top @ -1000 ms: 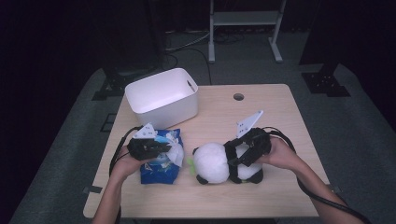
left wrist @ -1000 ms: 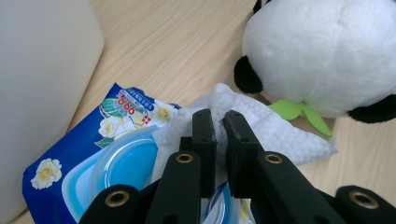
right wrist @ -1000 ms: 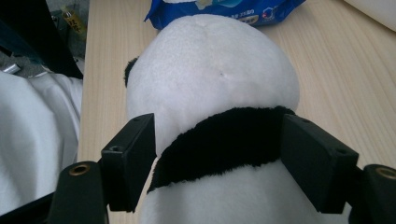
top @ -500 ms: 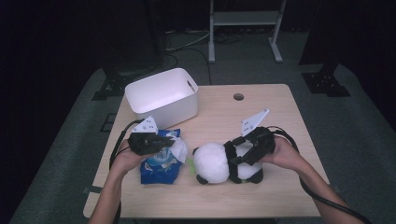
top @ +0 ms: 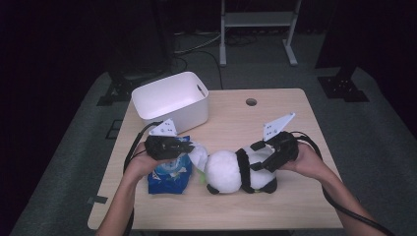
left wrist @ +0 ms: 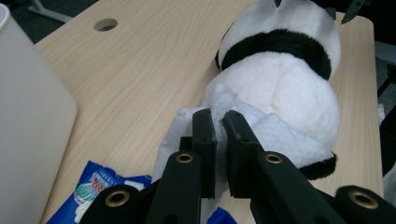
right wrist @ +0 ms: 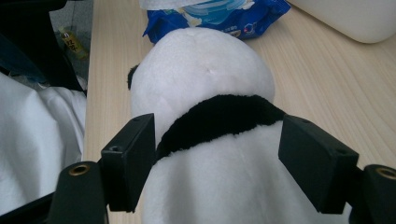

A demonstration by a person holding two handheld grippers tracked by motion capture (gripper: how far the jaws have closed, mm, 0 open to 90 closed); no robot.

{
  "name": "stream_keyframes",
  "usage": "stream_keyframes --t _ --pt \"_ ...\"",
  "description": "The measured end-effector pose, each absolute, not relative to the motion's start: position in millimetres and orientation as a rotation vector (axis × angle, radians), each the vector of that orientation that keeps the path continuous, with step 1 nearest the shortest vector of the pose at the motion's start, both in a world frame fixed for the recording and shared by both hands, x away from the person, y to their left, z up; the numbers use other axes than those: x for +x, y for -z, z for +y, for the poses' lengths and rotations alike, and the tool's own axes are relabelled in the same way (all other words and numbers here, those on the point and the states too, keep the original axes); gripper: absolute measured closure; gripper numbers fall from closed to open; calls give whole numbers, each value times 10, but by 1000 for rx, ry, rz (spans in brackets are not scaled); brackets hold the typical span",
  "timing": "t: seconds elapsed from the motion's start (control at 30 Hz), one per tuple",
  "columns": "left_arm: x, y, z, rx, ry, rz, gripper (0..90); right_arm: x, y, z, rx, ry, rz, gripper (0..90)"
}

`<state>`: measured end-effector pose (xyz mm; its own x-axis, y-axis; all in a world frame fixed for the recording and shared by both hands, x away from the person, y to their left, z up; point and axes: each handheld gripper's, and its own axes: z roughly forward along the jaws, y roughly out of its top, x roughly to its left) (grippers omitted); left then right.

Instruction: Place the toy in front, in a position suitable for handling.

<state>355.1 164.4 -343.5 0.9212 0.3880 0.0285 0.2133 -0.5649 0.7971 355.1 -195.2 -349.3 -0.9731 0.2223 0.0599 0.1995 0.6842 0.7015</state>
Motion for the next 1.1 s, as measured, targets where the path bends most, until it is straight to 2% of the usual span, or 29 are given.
stream_keyframes --t 0.73,1.1 --pt "3598 3599 1008 2238 -129 303 836 3543 3481 -2166 411 -1150 2835 261" --pt "3609 3636 715 2250 -90 252 836 3557 3676 -2419 487 -1093 2843 254"
